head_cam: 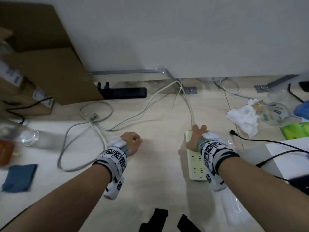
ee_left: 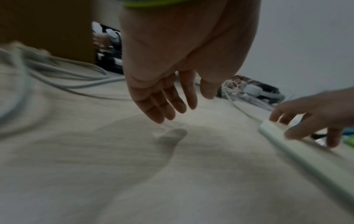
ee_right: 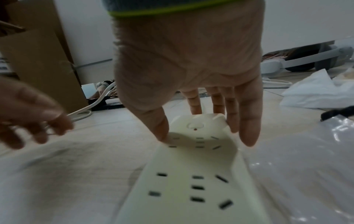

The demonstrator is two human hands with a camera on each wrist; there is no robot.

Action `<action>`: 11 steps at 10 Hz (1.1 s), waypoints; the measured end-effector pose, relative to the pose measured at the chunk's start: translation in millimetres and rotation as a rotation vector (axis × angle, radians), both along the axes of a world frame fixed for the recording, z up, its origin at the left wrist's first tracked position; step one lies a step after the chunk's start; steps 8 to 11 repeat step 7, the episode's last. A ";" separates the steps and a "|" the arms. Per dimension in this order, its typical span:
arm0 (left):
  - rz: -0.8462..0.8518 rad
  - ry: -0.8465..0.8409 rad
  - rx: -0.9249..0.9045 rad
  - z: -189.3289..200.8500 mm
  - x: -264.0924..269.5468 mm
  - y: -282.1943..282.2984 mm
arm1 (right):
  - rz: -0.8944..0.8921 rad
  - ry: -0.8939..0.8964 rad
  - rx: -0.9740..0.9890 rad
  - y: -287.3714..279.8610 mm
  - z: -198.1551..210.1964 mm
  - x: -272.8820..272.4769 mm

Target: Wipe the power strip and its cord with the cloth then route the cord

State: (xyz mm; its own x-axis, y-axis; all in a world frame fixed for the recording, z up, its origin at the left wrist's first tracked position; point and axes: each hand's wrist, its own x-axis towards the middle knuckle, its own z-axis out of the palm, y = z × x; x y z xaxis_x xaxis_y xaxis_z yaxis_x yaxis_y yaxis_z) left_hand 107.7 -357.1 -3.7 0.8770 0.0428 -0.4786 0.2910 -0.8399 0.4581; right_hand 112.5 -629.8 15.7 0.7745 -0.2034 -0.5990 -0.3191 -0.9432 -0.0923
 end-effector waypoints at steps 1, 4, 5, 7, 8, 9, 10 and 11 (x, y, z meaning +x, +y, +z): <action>-0.044 0.056 0.314 4.7 -16.6 45.6 | 0.011 -0.069 0.004 19.5 0.1 -1.8; -0.302 0.311 0.526 -8.6 -33.4 140.1 | 0.171 -0.043 -0.079 111.9 9.1 -9.1; -0.302 0.279 0.502 -8.4 -25.5 165.9 | 0.139 -0.043 -0.096 146.1 11.9 -10.8; -0.142 0.073 0.411 3.1 -3.9 209.2 | 0.093 -0.064 -0.099 188.9 23.8 -17.4; -0.142 0.073 0.411 3.1 -3.9 209.2 | 0.093 -0.064 -0.099 188.9 23.8 -17.4; -0.142 0.073 0.411 3.1 -3.9 209.2 | 0.093 -0.064 -0.099 188.9 23.8 -17.4; -0.142 0.073 0.411 3.1 -3.9 209.2 | 0.093 -0.064 -0.099 188.9 23.8 -17.4; -0.142 0.073 0.411 3.1 -3.9 209.2 | 0.093 -0.064 -0.099 188.9 23.8 -17.4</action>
